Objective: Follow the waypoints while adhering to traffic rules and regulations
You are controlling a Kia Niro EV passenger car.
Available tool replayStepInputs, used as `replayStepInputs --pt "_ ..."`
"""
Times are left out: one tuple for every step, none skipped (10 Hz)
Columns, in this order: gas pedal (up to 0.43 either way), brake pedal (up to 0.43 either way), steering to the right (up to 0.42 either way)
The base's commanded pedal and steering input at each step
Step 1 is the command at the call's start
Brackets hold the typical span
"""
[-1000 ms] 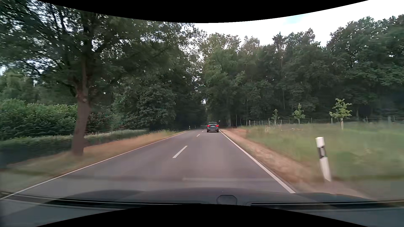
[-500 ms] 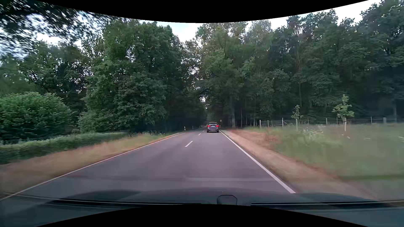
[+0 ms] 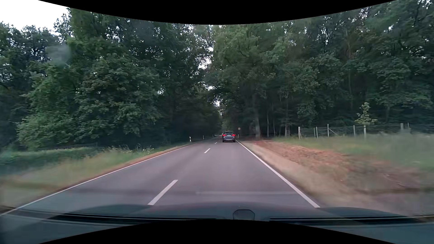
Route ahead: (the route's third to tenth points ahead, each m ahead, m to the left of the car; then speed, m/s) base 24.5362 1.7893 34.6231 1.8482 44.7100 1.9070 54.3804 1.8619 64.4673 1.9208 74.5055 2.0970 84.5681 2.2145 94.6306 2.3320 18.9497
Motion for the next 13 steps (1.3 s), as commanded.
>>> replayStepInputs --pt "0.13 0.0 -0.003" --pt "0.118 0.0 -0.003" --pt "0.118 0.0 -0.003" --pt "0.098 0.0 -0.003" --pt "0.098 0.0 -0.003" --pt "0.087 0.0 -0.003" --pt "0.067 0.0 -0.003" --pt "0.067 0.0 -0.003" --pt "0.067 0.0 -0.003" --pt "0.067 0.0 -0.003" --pt "0.067 0.0 -0.003" --pt "0.067 0.0 -0.003" --pt "0.067 0.0 -0.003"
